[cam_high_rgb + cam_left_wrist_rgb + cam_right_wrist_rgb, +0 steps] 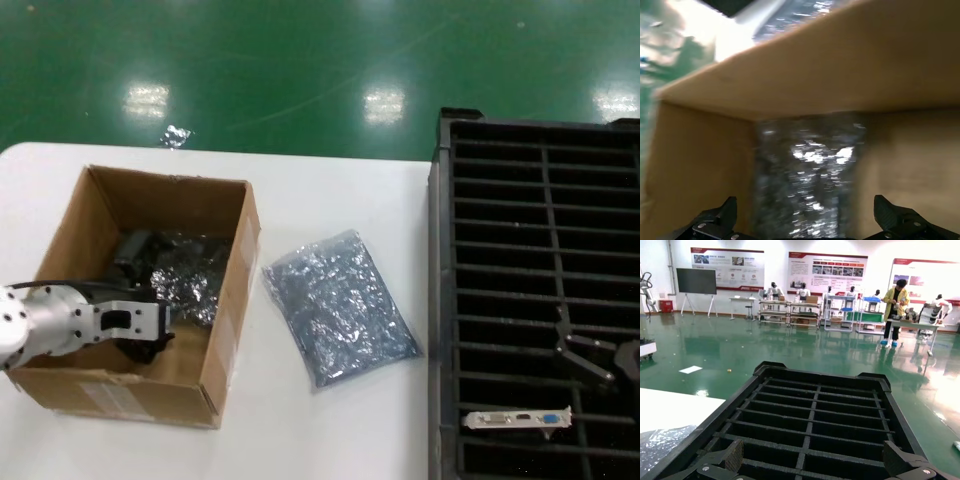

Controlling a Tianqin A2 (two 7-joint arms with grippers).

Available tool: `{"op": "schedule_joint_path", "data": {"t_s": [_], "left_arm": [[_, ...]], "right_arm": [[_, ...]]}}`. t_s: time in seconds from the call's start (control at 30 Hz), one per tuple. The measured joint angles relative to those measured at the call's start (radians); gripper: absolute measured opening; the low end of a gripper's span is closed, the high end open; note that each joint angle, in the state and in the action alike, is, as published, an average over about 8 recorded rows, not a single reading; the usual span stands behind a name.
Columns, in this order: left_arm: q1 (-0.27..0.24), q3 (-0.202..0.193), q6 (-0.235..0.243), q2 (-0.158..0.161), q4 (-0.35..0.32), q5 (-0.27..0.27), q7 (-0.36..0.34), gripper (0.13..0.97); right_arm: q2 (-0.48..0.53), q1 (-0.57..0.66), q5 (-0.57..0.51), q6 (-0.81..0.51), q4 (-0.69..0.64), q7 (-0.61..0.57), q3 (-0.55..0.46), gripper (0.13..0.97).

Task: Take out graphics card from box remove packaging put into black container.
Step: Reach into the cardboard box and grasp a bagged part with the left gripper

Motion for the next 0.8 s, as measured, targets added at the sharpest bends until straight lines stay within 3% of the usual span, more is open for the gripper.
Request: {"op": "schedule_joint_path", "data": {"t_s": [0.13,0.27,0.57,0.8], "left_arm": [[-0.044,0.029,0.032,0.028,0.092,0.004,0.076,0.966],[-0.066,0.028,0.012,0.052,0.156,-0.012,0.166,0.966],[-0.109,-0.05,-0.096,0.114,0.309,-0.114,0.452,0.947],[-0.114,-0.083,-0.118,0.125,0.337,-0.156,0.538,0.885]], "right_arm": [[0.0,0.0,0.0,0.0,0.0,0.0,0.0,0.966],[0.0,0.0,0.0,0.0,0.0,0.0,0.0,0.966],[0.0,0.0,0.0,0.0,0.0,0.0,0.0,0.966],[0.0,0.0,0.0,0.0,0.0,0.0,0.0,0.966]]}}
